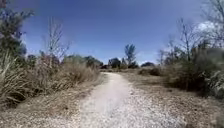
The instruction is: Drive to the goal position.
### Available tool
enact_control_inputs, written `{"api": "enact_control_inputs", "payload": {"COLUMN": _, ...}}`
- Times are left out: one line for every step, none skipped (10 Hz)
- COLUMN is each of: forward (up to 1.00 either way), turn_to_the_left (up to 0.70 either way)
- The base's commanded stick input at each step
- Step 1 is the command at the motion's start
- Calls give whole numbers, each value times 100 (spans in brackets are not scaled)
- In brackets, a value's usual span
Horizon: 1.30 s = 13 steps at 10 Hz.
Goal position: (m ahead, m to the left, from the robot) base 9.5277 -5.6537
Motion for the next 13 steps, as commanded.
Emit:
{"api": "enact_control_inputs", "payload": {"forward": 70, "turn_to_the_left": 0}}
{"api": "enact_control_inputs", "payload": {"forward": 70, "turn_to_the_left": 0}}
{"api": "enact_control_inputs", "payload": {"forward": 70, "turn_to_the_left": 0}}
{"api": "enact_control_inputs", "payload": {"forward": 70, "turn_to_the_left": 0}}
{"api": "enact_control_inputs", "payload": {"forward": 70, "turn_to_the_left": 0}}
{"api": "enact_control_inputs", "payload": {"forward": 70, "turn_to_the_left": 0}}
{"api": "enact_control_inputs", "payload": {"forward": 70, "turn_to_the_left": 0}}
{"api": "enact_control_inputs", "payload": {"forward": 70, "turn_to_the_left": 0}}
{"api": "enact_control_inputs", "payload": {"forward": 70, "turn_to_the_left": 0}}
{"api": "enact_control_inputs", "payload": {"forward": 70, "turn_to_the_left": 0}}
{"api": "enact_control_inputs", "payload": {"forward": 70, "turn_to_the_left": 0}}
{"api": "enact_control_inputs", "payload": {"forward": 70, "turn_to_the_left": 0}}
{"api": "enact_control_inputs", "payload": {"forward": 70, "turn_to_the_left": 0}}
